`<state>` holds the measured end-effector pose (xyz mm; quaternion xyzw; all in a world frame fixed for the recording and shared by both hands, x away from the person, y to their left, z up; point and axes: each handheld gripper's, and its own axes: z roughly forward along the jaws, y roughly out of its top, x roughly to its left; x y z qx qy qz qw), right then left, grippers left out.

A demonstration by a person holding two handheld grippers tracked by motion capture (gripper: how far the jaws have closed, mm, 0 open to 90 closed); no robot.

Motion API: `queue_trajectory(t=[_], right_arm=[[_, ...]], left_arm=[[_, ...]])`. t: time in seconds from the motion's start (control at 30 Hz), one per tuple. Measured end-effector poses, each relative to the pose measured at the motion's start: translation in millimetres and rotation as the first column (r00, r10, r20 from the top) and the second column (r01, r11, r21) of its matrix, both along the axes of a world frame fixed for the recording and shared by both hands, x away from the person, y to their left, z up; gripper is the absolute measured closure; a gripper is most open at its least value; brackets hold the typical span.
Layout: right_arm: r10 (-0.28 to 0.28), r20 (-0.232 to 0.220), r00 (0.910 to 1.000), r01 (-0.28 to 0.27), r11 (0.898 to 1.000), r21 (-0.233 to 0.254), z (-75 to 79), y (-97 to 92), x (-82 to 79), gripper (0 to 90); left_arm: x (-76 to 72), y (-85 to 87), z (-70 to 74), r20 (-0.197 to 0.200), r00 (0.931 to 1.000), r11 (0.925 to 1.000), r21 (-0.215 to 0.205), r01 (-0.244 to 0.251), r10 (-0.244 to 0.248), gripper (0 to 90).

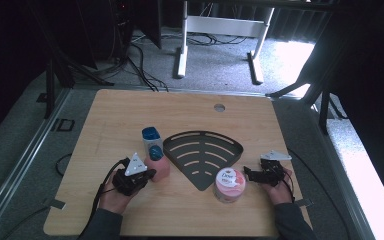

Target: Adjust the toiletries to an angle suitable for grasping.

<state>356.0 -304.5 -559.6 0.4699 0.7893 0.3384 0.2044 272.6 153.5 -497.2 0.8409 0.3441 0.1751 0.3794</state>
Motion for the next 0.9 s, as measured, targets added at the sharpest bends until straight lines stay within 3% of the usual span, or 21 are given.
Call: queue_trajectory(t=[0.43, 0.63, 0.9], right_arm=[[-0.006, -0.001, 1.0000, 0.006, 1.000, 0.000, 0.0, 0.5, -0.7, 17.7], [0.009, -0.003, 1.0000, -0.009, 1.000, 0.000, -0.1, 0.2, -0.5, 15.4], [0.025, -0.008, 0.9997, -0.025, 1.000, -0.005, -0.3, 1.1, -0.2, 13.6]], left_arm=[[-3.3, -21.6, -11.0, -0.039, 0.9972, 0.9978, 0.015, 0.064, -0.063, 85.9], [-0.6, -35.8, -14.6, -0.046, 0.9943, 0.9953, -0.011, 0.096, -0.097, 82.7], [4.6, -53.0, -23.0, -0.062, 0.9877, 0.9896, -0.013, 0.143, -0.144, 78.7]])
